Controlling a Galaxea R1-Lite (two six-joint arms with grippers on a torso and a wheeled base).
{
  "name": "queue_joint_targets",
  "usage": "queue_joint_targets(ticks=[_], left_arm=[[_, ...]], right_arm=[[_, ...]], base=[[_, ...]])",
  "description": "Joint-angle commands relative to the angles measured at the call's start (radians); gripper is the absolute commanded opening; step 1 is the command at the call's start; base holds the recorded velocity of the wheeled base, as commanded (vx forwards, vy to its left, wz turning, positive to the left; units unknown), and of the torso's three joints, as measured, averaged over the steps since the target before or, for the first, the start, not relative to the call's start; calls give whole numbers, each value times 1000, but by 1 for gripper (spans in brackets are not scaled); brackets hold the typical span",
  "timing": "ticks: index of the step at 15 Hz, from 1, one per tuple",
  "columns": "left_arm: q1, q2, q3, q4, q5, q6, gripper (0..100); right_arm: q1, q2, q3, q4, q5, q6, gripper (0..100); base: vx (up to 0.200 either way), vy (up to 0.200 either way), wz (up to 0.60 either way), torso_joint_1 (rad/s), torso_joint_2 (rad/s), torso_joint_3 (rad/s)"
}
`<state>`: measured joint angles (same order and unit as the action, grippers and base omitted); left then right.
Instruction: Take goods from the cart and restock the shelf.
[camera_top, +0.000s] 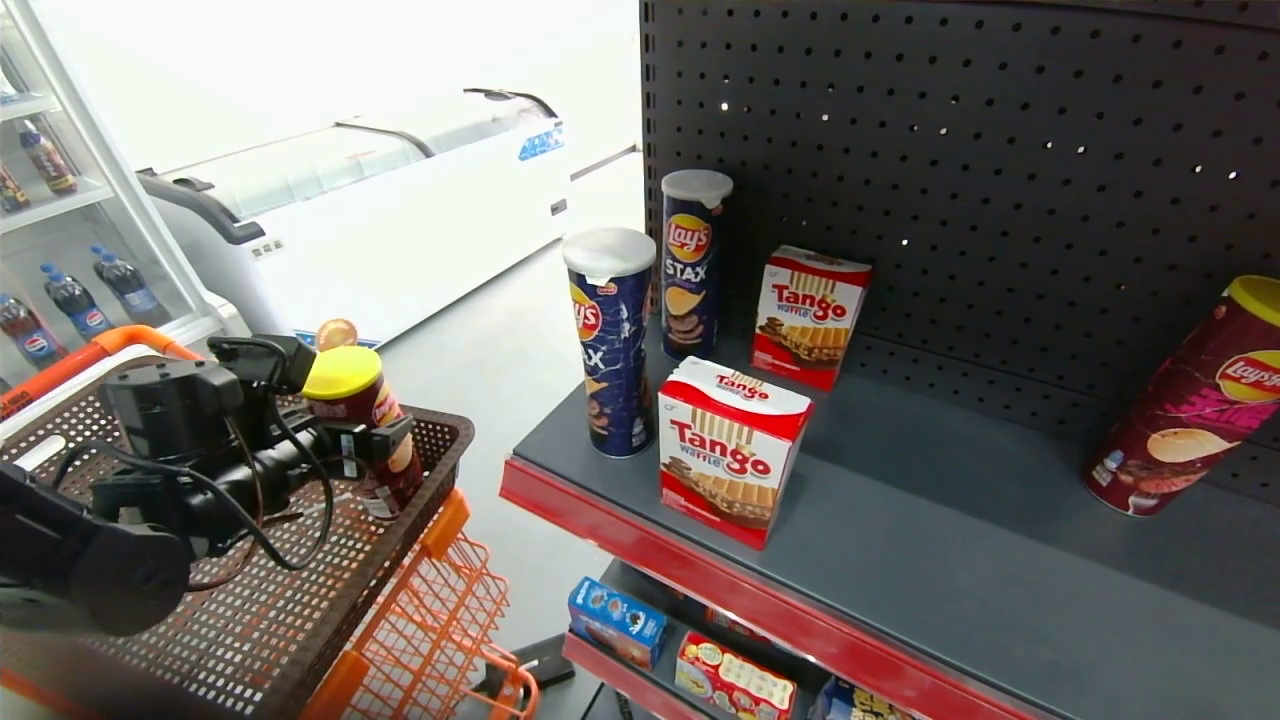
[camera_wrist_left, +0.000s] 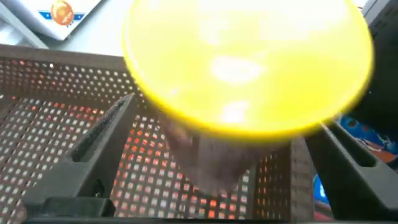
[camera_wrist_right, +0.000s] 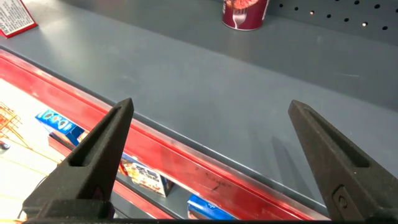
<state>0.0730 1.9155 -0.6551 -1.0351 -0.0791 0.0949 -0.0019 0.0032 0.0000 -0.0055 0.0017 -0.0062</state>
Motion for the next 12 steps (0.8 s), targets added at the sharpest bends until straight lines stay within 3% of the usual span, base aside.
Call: queue_joint_targets(ticks=[1,9,10,12], left_arm=[[1,71,-61,-3,1,0,100],[-1,166,-161,-17,1,0,100],[-2,175,-170,-42,1,-3,0],[-13,184,-187,-48,1,5,0]], right_arm=[[0,1,0,-1,0,0,100],[0,1,0,-1,0,-1,100],[0,0,0,-1,0,-1,100],[0,1,0,-1,1,-1,100]], base=[[0,0,0,0,0,0],[0,0,0,0,0,0],[0,0,0,0,0,0],[0,0,0,0,0,0]])
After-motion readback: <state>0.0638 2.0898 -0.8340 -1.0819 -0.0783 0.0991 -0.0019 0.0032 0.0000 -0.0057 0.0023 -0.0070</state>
